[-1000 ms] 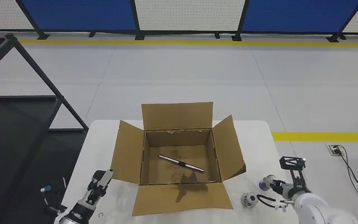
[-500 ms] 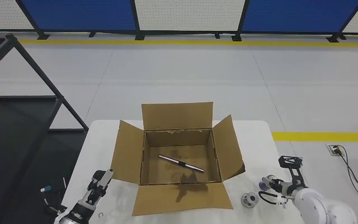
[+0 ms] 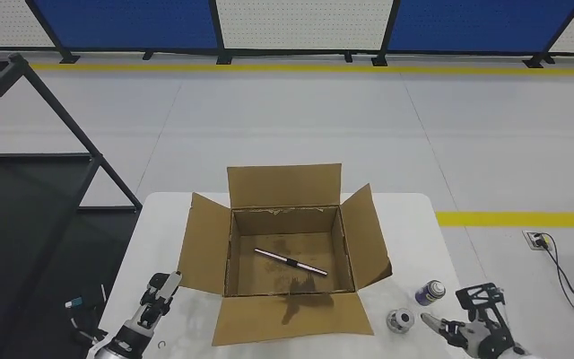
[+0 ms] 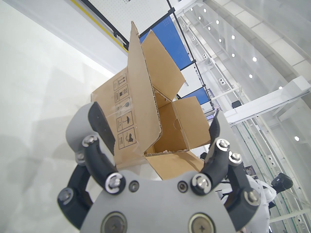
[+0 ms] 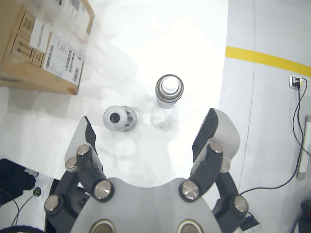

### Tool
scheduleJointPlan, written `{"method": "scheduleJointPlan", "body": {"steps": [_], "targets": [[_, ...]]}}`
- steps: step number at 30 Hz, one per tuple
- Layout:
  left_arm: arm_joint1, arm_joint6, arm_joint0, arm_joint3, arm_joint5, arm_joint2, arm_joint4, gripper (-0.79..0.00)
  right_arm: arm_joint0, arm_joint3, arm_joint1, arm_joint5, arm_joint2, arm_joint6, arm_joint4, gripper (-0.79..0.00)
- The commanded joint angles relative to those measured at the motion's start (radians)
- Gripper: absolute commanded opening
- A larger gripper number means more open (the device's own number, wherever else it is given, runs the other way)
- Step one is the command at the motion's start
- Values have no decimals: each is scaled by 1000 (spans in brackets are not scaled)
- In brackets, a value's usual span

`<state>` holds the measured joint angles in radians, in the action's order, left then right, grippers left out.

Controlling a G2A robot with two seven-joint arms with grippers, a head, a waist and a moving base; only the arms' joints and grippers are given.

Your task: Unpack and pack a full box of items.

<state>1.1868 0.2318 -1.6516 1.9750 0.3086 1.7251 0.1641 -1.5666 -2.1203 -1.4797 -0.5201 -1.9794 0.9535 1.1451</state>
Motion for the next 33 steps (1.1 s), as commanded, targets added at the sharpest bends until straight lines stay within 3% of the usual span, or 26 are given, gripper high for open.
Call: {"method": "scheduleJointPlan", "body": {"steps": [1,8,20,26,28,32,33], "targets": [[0,0,0,0,0,0,0,0,-22,0,3,-16,12,-13,3,0],[0,0,0,0,0,0,0,0,-24,43,19,-59,84,-8,32,0],[0,0,0,0,0,0,0,0,107,221,48,-34,162,57,16,0],[0,0,0,0,0,0,0,0,138,268,63,-25,183,65,23,-209],[0,0,0,0,0,0,0,0,146,277,67,-20,192,71,21,-379],[0,0,0,0,0,0,0,0,167,300,74,14,211,84,40,-557],[0,0,0,0,0,0,0,0,172,306,76,16,215,83,41,-668]]}}
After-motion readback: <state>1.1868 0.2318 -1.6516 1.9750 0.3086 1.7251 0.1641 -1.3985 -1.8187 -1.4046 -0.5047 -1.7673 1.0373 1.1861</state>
